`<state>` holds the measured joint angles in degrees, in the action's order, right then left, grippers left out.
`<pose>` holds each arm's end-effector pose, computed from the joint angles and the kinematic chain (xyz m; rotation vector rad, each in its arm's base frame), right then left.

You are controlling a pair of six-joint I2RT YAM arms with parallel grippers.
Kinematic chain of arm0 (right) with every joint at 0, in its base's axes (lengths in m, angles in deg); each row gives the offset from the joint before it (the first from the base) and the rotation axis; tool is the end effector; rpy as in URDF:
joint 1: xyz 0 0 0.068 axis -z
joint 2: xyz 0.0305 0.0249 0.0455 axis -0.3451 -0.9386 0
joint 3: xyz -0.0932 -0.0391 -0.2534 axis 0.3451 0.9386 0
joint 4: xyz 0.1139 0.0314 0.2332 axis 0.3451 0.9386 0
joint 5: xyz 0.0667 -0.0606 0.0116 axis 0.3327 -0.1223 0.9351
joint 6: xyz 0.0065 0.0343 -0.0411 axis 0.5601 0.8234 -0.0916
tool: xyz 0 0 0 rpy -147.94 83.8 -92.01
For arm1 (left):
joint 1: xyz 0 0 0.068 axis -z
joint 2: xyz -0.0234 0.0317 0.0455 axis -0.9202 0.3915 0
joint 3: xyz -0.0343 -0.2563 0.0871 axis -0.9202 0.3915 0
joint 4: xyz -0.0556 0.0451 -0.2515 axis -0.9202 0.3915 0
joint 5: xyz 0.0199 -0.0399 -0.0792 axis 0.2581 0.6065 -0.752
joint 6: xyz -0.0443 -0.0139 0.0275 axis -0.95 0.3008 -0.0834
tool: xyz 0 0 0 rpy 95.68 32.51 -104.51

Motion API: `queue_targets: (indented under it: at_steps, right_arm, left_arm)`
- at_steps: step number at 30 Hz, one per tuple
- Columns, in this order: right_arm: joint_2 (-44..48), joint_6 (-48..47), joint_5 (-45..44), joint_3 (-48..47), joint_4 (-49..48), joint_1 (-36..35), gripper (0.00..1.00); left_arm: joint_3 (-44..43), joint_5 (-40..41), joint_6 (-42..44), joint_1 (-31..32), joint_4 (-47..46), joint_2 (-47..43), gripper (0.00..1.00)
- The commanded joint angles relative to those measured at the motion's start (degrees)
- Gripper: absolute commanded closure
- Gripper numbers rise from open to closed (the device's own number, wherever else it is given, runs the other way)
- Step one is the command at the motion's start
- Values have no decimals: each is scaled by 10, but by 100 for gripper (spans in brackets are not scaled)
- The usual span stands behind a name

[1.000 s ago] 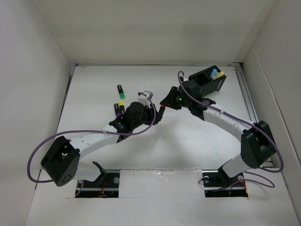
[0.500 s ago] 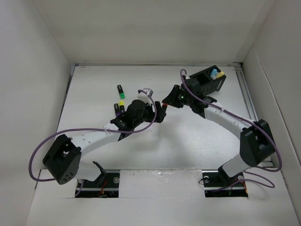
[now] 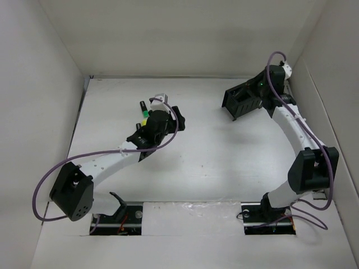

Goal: Sort the stationery into containers
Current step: Place the pen in the storage box.

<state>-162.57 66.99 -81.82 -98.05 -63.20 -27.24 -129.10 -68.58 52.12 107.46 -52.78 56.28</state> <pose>0.3656 0.0409 0.3499 0.6958 1.8561 0.4642 0.2382 -0.1920 0.2890 -0.0039 1.8413 -0.6475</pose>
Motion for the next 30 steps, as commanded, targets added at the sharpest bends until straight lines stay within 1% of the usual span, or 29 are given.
queue_targets:
  at_steps: [1, 3, 5, 7, 8, 10, 11, 13, 14, 17, 18, 20, 21, 22, 23, 24, 25, 26, 27, 28, 29, 30]
  right_arm:
    - [23, 7, -133, -15, -10, 19, 93]
    - [23, 7, -157, -15, -17, 27, 92]
    - [1, 7, -176, -33, -24, 41, 92]
    - [-19, -5, -199, -50, -24, 41, 92]
    - [-28, -10, -207, -65, -24, 41, 92]
    - [-53, -16, -213, -72, -24, 41, 92]
    - [-59, -16, -213, -79, -24, 35, 92]
    - [-78, -23, -223, -86, -29, 27, 92]
    - [-85, -31, -251, -86, -29, 20, 92]
    - [-114, -47, -295, -108, -29, -9, 92]
    - [-120, -53, -303, -108, -29, -15, 92]
    - [-132, -53, -310, -113, -34, -22, 92]
    - [-132, -53, -315, -113, -34, -28, 92]
    - [-137, -59, -315, -108, -41, -33, 92]
    - [-143, -60, -321, -108, -47, -33, 90]
    - [-143, -60, -328, -108, -47, -38, 87]
    - [-150, -60, -328, -108, -47, -38, 81]
    - [-150, -60, -333, -108, -47, -45, 71]
    - [-150, -60, -341, -103, -47, -46, 52]
    - [-150, -60, -349, -102, -47, -52, 45]
    - [-150, -60, -349, -96, -47, -52, 33]
    - [-144, -52, -349, -95, -47, -57, 30]
  left_arm:
    - [-22, 114, -39, 0, 34, -10, 34]
    - [-16, 121, -39, -10, 18, -29, 34]
    - [-8, 121, -46, -24, 7, -29, 33]
    - [-8, 95, -52, -45, -9, -21, 31]
    - [-8, 87, -66, -53, -9, -12, 22]
    - [-23, 65, -77, -78, -9, 20, 12]
    - [-34, 65, -77, -85, -9, 32, 9]
    - [-40, 58, -82, -97, -9, 62, 6]
    - [-48, 65, -82, -112, -3, 69, 6]
    - [-61, 100, -92, -138, 15, 97, 6]
    - [-67, 90, -92, -160, 15, 104, 6]
    - [-73, 76, -92, -177, 15, 124, 6]
    - [-73, 76, -85, -177, 15, 130, 7]
    - [-88, 86, -85, -177, 20, 138, 12]
    - [-95, 91, -78, -177, 26, 146, 19]
    - [-103, 99, -77, -177, 38, 163, 25]
    - [-119, 99, -72, -177, 45, 171, 30]
    - [-126, 105, -67, -177, 50, 180, 31]
    - [-132, 110, -67, -177, 61, 193, 31]
    - [-132, 110, -67, -177, 61, 198, 31]
    - [-138, 115, -67, -177, 61, 203, 31]
    - [-138, 115, -67, -177, 61, 203, 31]
